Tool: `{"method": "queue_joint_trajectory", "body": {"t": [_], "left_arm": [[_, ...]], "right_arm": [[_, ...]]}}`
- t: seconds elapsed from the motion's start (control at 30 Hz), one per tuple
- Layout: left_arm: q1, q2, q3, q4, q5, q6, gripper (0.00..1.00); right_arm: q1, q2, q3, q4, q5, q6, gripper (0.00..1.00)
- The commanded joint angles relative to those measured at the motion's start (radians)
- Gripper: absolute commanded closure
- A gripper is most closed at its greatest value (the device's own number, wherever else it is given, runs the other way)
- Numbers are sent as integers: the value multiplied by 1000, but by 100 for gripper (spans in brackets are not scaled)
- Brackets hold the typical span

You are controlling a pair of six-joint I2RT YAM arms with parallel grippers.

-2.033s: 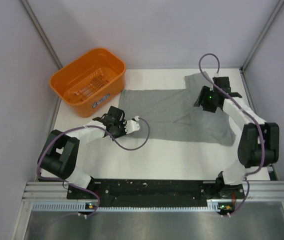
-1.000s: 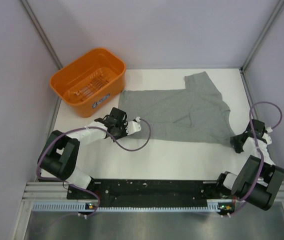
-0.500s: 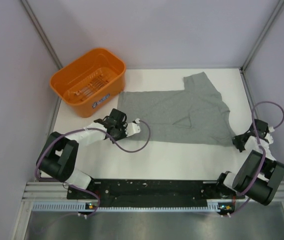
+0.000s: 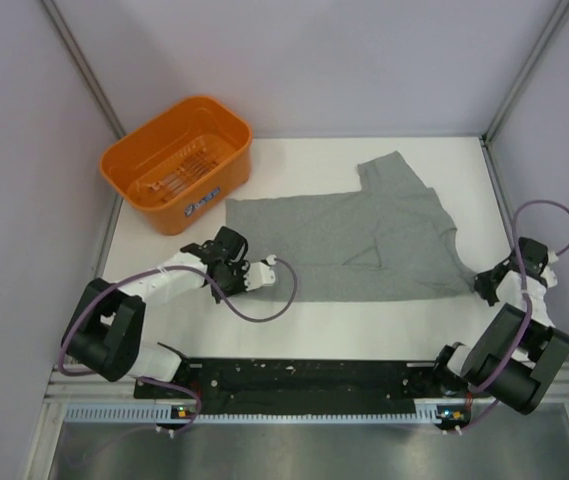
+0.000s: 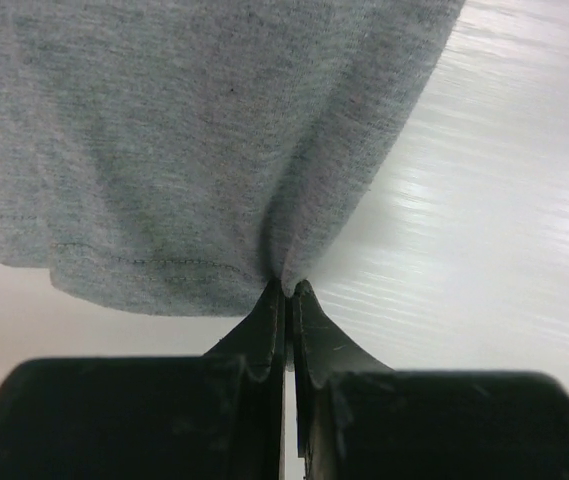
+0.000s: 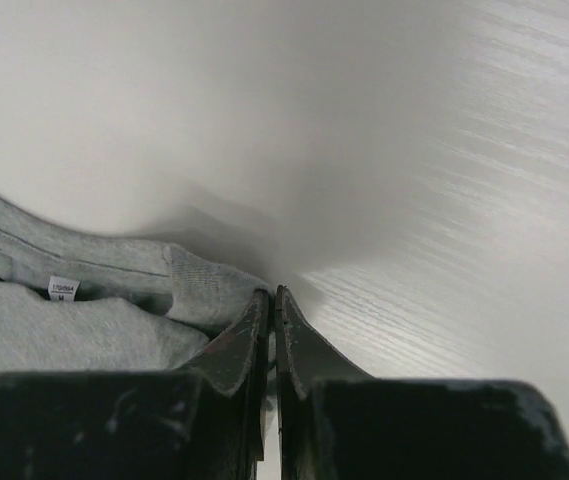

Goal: Fold and stack the t-shirts
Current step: Fold the flattened tshirt in 1/3 of the way

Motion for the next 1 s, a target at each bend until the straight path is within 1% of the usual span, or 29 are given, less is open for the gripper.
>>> {"method": "queue_joint_trajectory", "body": {"t": [0.0, 0.07, 0.13, 0.3, 0.47, 0.63, 0.73, 0.83, 0.97], "left_arm": [[-16, -19, -18, -231, 144, -1, 100], [-39, -20, -24, -270, 175, 5, 100], [-78, -23, -40, -287, 168, 10, 100], [-161, -49, -40, -356, 195, 1, 100], [-175, -92, -27, -406, 235, 11, 100], [-185, -88, -40, -396, 237, 5, 100], [-199, -85, -20, -423, 281, 5, 99], [-214, -89, -21, -445, 278, 11, 100], [-237, -94, -7, -483, 290, 8, 100]], "right_arm": [[-34, -71, 30, -66, 41, -14, 100], [-38, -83, 25, -97, 50, 9, 100], [-52, -86, 39, -139, 83, 37, 100], [-122, -69, 47, -189, 145, 93, 100], [-141, -43, 30, -199, 133, 129, 100], [-168, -57, 25, -215, 183, 132, 100], [-199, -71, 33, -217, 208, 103, 100], [-208, -71, 45, -220, 209, 72, 100], [-215, -72, 47, -222, 202, 72, 100]]}}
